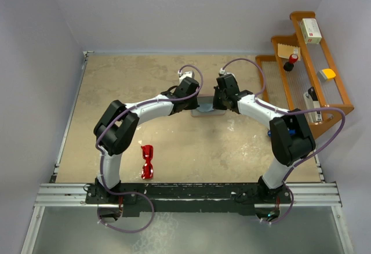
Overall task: Organize the sunglasses
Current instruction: Place the glasses cleaning cloth in the sunglasses case.
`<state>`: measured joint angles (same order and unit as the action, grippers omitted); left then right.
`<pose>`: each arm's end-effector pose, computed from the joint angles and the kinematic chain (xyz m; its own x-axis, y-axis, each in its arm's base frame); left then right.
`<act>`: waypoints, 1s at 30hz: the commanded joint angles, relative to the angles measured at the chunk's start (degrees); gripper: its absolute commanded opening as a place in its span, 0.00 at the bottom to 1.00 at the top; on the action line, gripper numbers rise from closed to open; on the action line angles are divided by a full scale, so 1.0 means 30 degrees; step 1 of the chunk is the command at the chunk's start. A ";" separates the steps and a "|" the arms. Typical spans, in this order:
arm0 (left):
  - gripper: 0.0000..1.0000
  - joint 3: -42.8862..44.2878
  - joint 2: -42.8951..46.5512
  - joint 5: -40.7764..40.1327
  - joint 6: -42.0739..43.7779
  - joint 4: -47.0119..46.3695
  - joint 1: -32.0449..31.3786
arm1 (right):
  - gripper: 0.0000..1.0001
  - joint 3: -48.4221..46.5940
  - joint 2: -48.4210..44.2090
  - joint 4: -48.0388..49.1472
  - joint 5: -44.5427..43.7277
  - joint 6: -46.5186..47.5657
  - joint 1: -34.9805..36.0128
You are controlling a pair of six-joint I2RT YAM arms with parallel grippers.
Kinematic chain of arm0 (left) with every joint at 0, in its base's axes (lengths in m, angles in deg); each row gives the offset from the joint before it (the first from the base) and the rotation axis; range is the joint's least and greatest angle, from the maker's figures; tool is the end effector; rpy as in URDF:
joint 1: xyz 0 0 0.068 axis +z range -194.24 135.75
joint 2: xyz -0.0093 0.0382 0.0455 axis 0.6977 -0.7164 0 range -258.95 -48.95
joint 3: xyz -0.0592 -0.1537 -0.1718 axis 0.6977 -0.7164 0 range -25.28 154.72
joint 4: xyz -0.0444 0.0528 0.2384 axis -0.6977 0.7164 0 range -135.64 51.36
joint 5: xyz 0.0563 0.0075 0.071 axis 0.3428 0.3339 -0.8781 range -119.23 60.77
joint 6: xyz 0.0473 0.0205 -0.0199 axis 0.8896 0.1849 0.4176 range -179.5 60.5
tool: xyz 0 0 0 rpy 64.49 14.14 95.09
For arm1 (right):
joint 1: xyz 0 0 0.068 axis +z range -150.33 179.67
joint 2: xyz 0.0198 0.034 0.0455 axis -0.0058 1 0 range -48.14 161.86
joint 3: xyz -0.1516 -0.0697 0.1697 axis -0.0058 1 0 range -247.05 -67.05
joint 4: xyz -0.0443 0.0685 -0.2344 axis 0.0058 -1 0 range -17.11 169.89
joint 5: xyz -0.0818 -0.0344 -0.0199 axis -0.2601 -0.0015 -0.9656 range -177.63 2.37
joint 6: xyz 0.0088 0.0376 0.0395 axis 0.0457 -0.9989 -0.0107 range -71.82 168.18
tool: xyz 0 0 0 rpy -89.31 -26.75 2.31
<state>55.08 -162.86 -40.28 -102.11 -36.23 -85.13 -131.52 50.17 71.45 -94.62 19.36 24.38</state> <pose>0.3214 -0.2688 0.1686 -0.7422 -0.2361 -0.6271 0.0460 0.9157 -0.3992 0.3294 0.1464 0.1854 -0.6960 0.2065 -0.6877 0.0027 0.9585 0.2850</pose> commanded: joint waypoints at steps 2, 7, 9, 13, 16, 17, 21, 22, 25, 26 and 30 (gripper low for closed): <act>0.00 -0.0333 0.0313 0.0110 -0.0330 -0.0778 0.0123 | 0.00 0.0137 -0.0884 -0.0046 -0.0748 0.0173 -0.0093; 0.00 -0.0859 0.0546 0.0264 -0.0666 -0.0952 0.0095 | 0.00 0.0590 -0.1098 -0.0017 -0.0763 0.0196 -0.0092; 0.00 -0.1124 0.0557 0.0372 -0.0786 -0.1061 0.0108 | 0.00 0.0628 -0.1015 -0.0050 -0.0750 0.0204 -0.0092; 0.00 -0.1467 0.0628 0.0431 -0.0969 -0.1228 0.0119 | 0.00 0.0546 -0.0958 -0.0167 -0.0897 0.0284 -0.0092; 0.00 -0.1426 0.0700 0.0402 -0.0964 -0.1190 0.0093 | 0.00 0.0293 -0.0955 -0.0642 -0.1361 0.0282 -0.0119; 0.00 -0.1405 0.0703 0.0402 -0.0971 -0.1201 0.0126 | 0.00 0.0295 -0.0970 -0.0670 -0.1316 0.0336 -0.0121; 0.00 -0.1371 0.0603 0.0453 -0.0972 -0.1132 0.0093 | 0.00 0.0462 -0.0995 -0.0626 -0.1191 0.0262 -0.0121; 0.00 -0.1398 0.0588 0.0467 -0.0972 -0.1102 0.0093 | 0.00 0.0495 -0.0989 -0.0680 -0.1214 0.0261 -0.0121; 0.00 -0.1429 0.0654 0.0460 -0.0965 -0.1114 0.0100 | 0.00 0.0677 -0.1128 -0.0635 -0.1300 0.0318 -0.0123; 0.00 -0.1427 0.0694 0.0460 -0.0968 -0.1115 0.0101 | 0.00 0.0713 -0.1189 -0.0563 -0.1308 0.0323 -0.0121; 0.00 -0.1088 0.0790 0.0418 -0.0917 -0.1002 0.0098 | 0.00 0.0263 -0.1244 -0.0712 -0.1119 0.0323 -0.0121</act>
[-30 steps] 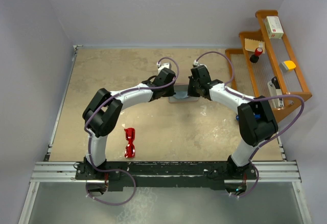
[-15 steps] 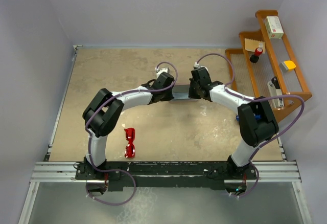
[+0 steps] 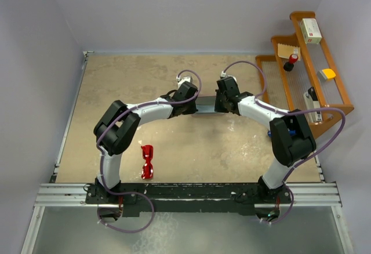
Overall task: Organize the sunglasses
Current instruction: Place the glasses cleaning cloth in the sunglasses case.
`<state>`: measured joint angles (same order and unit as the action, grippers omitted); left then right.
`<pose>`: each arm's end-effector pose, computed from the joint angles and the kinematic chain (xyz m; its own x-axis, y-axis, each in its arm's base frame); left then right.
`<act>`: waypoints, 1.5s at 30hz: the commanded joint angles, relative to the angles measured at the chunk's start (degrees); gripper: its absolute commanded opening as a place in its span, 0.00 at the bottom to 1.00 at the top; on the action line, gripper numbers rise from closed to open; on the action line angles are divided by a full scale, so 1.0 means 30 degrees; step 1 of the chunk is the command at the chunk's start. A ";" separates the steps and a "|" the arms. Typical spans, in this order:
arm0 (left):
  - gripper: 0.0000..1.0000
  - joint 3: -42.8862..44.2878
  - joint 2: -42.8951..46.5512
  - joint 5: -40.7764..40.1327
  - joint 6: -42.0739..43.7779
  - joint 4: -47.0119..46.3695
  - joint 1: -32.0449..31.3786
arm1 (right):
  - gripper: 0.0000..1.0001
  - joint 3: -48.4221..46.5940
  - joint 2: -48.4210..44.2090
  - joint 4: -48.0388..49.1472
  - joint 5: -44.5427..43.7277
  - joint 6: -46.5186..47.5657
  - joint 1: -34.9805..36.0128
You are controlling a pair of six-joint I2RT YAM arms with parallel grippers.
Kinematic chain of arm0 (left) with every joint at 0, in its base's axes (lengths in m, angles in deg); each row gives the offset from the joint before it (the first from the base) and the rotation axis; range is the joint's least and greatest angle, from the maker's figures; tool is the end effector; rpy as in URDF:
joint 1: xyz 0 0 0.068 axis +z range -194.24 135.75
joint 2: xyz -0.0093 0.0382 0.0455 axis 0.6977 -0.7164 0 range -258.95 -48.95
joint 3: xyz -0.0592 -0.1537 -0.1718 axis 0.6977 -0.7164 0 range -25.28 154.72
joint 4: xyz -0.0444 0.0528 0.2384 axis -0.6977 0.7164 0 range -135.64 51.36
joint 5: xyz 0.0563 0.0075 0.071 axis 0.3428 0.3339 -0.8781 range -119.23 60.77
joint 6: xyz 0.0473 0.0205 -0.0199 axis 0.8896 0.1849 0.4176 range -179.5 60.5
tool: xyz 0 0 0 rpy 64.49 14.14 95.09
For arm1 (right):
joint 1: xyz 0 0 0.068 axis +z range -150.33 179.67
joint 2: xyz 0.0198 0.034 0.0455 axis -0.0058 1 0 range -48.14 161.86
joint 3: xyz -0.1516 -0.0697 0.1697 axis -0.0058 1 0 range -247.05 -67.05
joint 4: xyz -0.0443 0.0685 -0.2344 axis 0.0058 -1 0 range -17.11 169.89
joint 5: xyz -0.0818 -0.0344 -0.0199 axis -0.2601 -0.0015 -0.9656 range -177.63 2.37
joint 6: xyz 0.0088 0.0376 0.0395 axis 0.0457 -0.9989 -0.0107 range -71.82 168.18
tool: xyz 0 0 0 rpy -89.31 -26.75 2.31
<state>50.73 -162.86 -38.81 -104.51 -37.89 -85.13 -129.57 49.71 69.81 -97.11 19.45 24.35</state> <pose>0.3132 -0.2630 0.1479 -0.7764 -0.2501 -0.5785 0.0118 0.9119 -0.4101 0.3226 0.1413 0.1756 -0.7148 0.1933 -0.6720 0.0420 0.9712 0.2347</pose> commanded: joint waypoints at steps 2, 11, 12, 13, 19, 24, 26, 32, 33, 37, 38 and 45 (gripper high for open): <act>0.00 0.0575 0.0799 -0.0133 -0.0082 -0.0317 0.0094 | 0.00 -0.0653 -0.1160 -0.0191 -0.0241 0.0290 -0.0114; 0.00 0.1522 0.0965 -0.0786 0.0142 0.0267 0.0072 | 0.00 -0.1500 -0.1238 -0.0356 -0.0244 0.0328 -0.0114; 0.00 0.1635 0.0952 -0.0844 0.0198 0.0308 0.0079 | 0.00 -0.1574 -0.1223 -0.0358 -0.0219 0.0335 -0.0118; 0.00 0.1759 0.0969 -0.0892 0.0249 0.0342 0.0087 | 0.00 -0.1667 -0.1188 -0.0399 -0.0223 0.0321 -0.0114; 0.00 0.2155 0.1057 -0.1097 0.0385 0.0508 0.0064 | 0.00 -0.2124 -0.1120 -0.0519 -0.0271 0.0392 -0.0114; 0.00 0.2394 0.1240 -0.1172 0.0416 0.0631 0.0072 | 0.00 -0.2538 -0.1089 -0.0643 -0.0299 0.0508 -0.0114; 0.00 0.2624 0.1288 -0.1281 0.0501 0.0798 0.0082 | 0.00 -0.2685 -0.1116 -0.0611 -0.0301 0.0468 -0.0122; 0.00 0.2833 0.1127 -0.1150 0.0609 0.0962 0.0088 | 0.00 -0.2852 -0.0977 -0.0657 -0.0075 0.0424 -0.0114; 0.00 0.2831 0.1170 -0.1142 0.0619 0.0936 0.0070 | 0.00 -0.2724 -0.1040 -0.0564 -0.0055 0.0387 -0.0114; 0.00 0.3000 0.1146 -0.1278 0.0822 0.1065 0.0083 | 0.00 -0.2426 -0.1093 -0.0332 -0.0152 0.0436 -0.0114; 0.00 0.3028 0.1092 -0.1261 0.0841 0.1067 0.0066 | 0.00 -0.2411 -0.1029 -0.0293 -0.0112 0.0436 -0.0121; 0.00 0.2346 0.0720 -0.1130 0.0790 0.0576 0.0067 | 0.00 -0.1807 -0.0610 0.0179 -0.0020 0.0405 -0.0114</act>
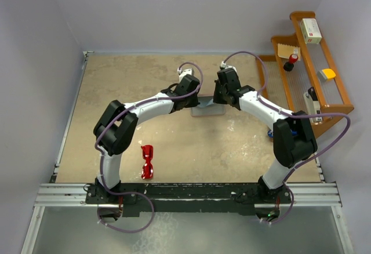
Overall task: Organize the sunglasses
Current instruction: Place the glasses cleaning cloth in the sunglasses case.
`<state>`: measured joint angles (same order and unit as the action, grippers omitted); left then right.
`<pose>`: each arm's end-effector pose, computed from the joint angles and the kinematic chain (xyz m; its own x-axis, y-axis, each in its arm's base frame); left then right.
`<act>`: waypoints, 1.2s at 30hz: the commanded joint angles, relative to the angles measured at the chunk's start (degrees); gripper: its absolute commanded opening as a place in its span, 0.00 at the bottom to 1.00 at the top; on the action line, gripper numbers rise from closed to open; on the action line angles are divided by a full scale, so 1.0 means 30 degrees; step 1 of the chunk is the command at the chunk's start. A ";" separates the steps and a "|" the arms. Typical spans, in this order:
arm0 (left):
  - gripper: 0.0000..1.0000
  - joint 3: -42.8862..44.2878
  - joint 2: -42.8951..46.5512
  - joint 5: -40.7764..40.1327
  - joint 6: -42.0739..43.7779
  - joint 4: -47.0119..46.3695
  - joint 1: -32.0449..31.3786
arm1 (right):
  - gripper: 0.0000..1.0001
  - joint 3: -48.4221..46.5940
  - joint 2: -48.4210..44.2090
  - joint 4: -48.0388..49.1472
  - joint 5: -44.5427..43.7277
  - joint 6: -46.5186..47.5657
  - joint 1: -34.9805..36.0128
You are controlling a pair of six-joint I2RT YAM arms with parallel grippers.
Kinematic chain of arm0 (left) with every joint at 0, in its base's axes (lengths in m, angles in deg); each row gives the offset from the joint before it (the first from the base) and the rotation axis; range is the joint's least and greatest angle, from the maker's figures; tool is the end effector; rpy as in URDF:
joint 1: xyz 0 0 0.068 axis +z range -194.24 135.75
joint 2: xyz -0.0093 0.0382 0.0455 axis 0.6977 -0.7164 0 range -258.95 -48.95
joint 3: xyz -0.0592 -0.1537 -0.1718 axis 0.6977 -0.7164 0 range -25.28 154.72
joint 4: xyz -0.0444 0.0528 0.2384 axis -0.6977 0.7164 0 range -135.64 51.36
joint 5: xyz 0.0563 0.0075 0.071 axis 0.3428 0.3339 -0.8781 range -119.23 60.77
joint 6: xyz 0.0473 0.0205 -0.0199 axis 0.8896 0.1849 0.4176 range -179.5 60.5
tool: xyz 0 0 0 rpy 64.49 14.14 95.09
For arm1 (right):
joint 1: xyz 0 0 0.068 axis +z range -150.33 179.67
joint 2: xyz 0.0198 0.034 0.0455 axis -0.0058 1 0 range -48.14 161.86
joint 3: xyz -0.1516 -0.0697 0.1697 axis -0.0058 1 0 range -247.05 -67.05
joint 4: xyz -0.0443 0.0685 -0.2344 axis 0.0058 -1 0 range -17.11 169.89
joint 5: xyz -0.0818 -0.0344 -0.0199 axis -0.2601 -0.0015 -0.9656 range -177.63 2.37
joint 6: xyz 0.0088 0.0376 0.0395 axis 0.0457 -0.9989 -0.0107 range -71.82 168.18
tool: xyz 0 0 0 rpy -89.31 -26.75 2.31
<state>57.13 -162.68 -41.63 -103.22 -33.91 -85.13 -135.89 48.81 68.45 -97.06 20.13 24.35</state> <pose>0.3235 -0.2694 0.1778 -0.7328 -0.2583 -0.6296 0.0196 0.9167 -0.3990 0.3344 0.1468 0.2132 -0.6503 0.2117 -0.7296 0.0099 0.9626 0.2706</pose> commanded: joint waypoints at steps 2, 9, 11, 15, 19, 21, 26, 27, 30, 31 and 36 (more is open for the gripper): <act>0.00 0.0010 0.0598 -0.0200 0.0270 -0.0853 0.0079 | 0.00 0.0421 -0.0118 0.0679 -0.0024 0.0189 -0.0114; 0.00 -0.0526 0.0271 0.0096 0.0022 -0.1344 0.0072 | 0.00 0.0768 0.0435 0.0978 -0.0006 0.0179 -0.0114; 0.00 -0.0743 0.0214 0.0178 -0.0040 -0.1521 0.0074 | 0.00 0.0756 0.0625 0.0993 -0.0020 0.0209 -0.0136; 0.00 -0.1009 0.0091 0.0309 -0.0150 -0.1761 0.0071 | 0.00 0.0798 0.0938 0.1039 -0.0021 0.0227 -0.0165; 0.00 -0.1351 -0.0102 0.0499 -0.0324 -0.2061 0.0052 | 0.00 0.0949 0.1161 0.1141 -0.0020 0.0153 -0.0223; 0.00 -0.1473 -0.0191 0.0640 -0.0387 -0.2239 0.0041 | 0.00 0.1001 0.1242 0.1158 -0.0046 0.0154 -0.0231; 0.00 -0.1693 -0.0446 0.0862 -0.0539 -0.2516 0.0049 | 0.00 0.1062 0.1468 0.1244 -0.0064 0.0181 -0.0290; 0.00 -0.1756 -0.0491 0.0920 -0.0589 -0.2593 0.0040 | 0.00 0.1036 0.1530 0.1241 -0.0051 0.0181 -0.0315; 0.00 -0.1896 -0.0655 0.1020 -0.0707 -0.2677 0.0034 | 0.00 0.1060 0.1737 0.1269 0.0001 0.0210 -0.0319; 0.00 -0.1935 -0.0697 0.1054 -0.0739 -0.2685 0.0038 | 0.00 0.1101 0.1795 0.1295 0.0008 0.0225 -0.0304; 0.00 -0.2128 -0.0761 0.1155 -0.0864 -0.2872 0.0038 | 0.00 0.1342 0.1979 0.1455 0.0067 0.0269 -0.0334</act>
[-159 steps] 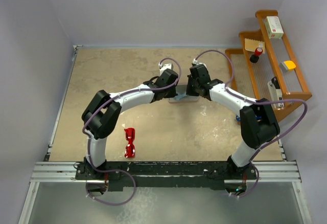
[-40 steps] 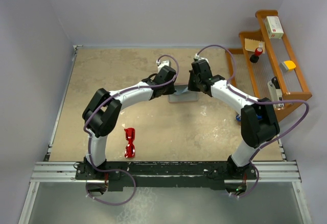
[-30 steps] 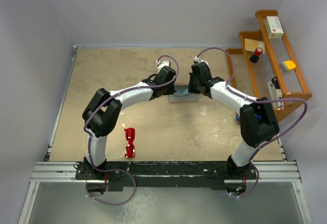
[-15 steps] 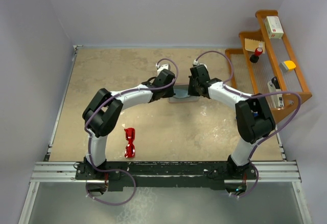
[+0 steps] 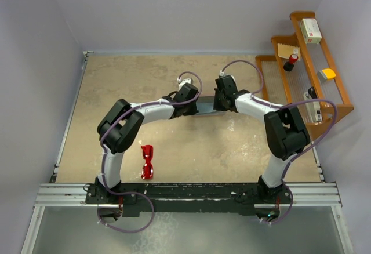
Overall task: Organize the sunglasses
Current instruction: Place the glasses cleaning cloth in the sunglasses case.
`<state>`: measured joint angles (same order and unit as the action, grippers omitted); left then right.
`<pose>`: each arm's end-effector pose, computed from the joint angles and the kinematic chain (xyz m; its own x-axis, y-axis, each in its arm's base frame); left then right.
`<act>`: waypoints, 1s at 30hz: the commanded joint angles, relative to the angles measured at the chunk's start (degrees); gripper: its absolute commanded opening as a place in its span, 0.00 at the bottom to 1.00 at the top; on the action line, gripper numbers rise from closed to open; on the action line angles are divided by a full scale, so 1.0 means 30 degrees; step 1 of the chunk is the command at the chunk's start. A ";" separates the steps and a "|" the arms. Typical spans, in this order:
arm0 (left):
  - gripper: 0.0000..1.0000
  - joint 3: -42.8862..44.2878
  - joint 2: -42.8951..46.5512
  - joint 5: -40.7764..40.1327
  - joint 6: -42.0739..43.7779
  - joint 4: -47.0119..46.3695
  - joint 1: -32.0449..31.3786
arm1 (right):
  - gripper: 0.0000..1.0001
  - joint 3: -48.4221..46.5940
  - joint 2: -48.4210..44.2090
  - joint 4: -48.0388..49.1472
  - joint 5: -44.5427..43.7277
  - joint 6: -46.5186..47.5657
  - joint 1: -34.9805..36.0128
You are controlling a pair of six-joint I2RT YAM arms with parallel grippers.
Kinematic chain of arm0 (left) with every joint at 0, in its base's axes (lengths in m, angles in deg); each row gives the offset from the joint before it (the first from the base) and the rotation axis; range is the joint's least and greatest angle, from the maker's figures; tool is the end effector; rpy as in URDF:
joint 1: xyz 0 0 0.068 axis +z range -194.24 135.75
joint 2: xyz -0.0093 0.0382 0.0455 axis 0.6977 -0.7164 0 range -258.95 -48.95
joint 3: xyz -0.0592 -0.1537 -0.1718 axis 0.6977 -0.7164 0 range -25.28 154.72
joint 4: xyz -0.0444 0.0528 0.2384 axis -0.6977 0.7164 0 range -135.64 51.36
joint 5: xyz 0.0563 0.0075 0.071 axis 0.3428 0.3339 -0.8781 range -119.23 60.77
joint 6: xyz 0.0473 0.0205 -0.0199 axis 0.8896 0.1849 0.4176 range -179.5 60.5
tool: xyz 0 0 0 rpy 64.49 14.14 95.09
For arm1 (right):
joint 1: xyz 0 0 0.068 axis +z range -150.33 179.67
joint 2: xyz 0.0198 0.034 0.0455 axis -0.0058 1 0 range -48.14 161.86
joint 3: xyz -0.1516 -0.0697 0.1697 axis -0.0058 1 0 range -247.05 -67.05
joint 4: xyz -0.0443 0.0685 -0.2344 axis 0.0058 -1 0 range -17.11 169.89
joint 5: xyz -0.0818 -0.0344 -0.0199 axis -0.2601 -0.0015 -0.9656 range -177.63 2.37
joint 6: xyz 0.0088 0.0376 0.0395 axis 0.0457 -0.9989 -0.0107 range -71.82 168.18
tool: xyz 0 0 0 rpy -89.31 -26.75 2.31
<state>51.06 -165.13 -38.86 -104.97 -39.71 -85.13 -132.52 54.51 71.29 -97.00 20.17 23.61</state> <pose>0.3168 -0.2660 0.1366 -0.7770 -0.2568 -0.5747 0.0045 0.9107 -0.4131 0.3385 0.1435 0.1646 -0.7175 0.1885 -0.6706 0.0458 0.9734 0.2246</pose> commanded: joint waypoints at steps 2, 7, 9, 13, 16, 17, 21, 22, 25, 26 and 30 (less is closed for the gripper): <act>0.00 -0.0095 -0.0020 0.0299 -0.0347 -0.0947 0.0039 | 0.00 0.0247 0.0194 0.0494 0.0075 0.0283 -0.0100; 0.00 -0.0172 -0.0113 0.0440 -0.0413 -0.1066 0.0020 | 0.00 0.0276 0.0315 0.0513 -0.0052 0.0418 -0.0126; 0.00 -0.0146 -0.0158 0.0524 -0.0417 -0.1098 -0.0018 | 0.00 0.0233 0.0402 0.0467 -0.0127 0.0452 -0.0130; 0.00 -0.0122 -0.0302 0.0612 -0.0384 -0.1157 0.0001 | 0.00 0.0174 0.0499 0.0393 -0.0232 0.0515 -0.0216; 0.00 -0.0062 -0.0460 0.0684 -0.0370 -0.1155 -0.0006 | 0.00 0.0199 0.0460 0.0293 -0.0417 0.0495 -0.0274; 0.00 -0.0062 -0.0485 0.0715 -0.0370 -0.1157 -0.0015 | 0.00 0.0243 0.0421 0.0264 -0.0536 0.0490 -0.0276; 0.00 -0.0003 -0.0532 0.0710 -0.0355 -0.1127 -0.0022 | 0.00 0.0349 0.0337 0.0191 -0.0683 0.0491 -0.0349; 0.00 0.0008 -0.0549 0.0718 -0.0338 -0.1088 -0.0013 | 0.00 0.0302 0.0373 0.0101 -0.0686 0.0489 -0.0363; 0.00 0.0019 -0.0611 0.0688 -0.0311 -0.0997 -0.0012 | 0.00 0.0313 0.0462 0.0066 -0.0413 0.0489 -0.0364; 0.00 0.0051 -0.0614 0.0690 -0.0311 -0.0980 -0.0023 | 0.00 0.0334 0.0469 0.0059 -0.0370 0.0463 -0.0364; 0.00 0.0051 -0.0604 0.0660 -0.0296 -0.0910 -0.0014 | 0.00 0.0533 0.0443 0.0037 -0.0238 0.0431 -0.0364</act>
<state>50.73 -166.51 -37.06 -105.45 -41.32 -85.15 -131.65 55.78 71.55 -97.13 20.76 22.85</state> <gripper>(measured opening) 0.003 0.005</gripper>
